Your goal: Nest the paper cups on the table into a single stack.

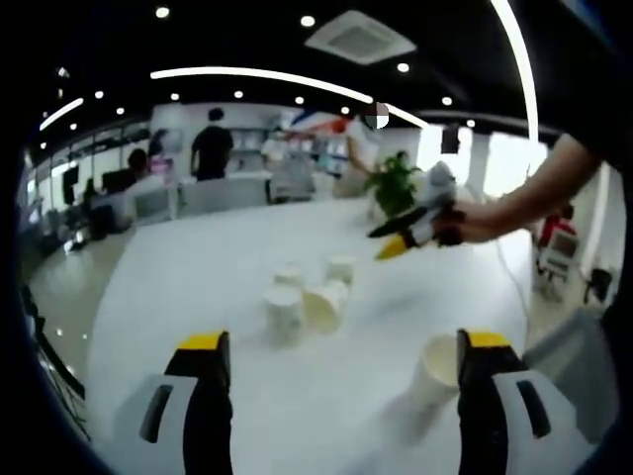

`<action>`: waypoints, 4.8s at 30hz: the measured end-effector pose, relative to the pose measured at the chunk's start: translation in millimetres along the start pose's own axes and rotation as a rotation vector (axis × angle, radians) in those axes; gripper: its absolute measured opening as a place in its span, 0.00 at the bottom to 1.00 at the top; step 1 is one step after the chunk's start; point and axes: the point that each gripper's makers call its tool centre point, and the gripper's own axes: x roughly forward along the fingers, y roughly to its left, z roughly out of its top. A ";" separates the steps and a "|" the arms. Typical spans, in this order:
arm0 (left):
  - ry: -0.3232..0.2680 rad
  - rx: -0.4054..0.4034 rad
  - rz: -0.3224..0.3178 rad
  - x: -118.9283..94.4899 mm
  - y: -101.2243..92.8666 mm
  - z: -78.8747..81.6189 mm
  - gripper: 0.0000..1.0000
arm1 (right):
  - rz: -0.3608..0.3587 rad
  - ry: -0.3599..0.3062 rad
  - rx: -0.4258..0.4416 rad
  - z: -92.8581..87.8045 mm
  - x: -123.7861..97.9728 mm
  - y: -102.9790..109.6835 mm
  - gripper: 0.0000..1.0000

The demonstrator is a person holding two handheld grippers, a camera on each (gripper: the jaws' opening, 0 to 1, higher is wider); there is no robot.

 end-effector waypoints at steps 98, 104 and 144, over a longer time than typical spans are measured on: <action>0.032 0.037 -0.020 -23.2 -16.1 -7.6 0.89 | 0.197 -0.127 -0.128 70.0 -124.1 130.1 0.34; 0.025 0.032 -0.021 -25.7 -16.2 -4.0 0.90 | 0.225 -0.161 -0.123 78.2 -139.9 152.3 0.34; -0.027 -0.071 -0.318 -25.7 -102.8 21.9 0.60 | 0.270 -0.212 -0.140 85.5 -161.8 203.5 0.34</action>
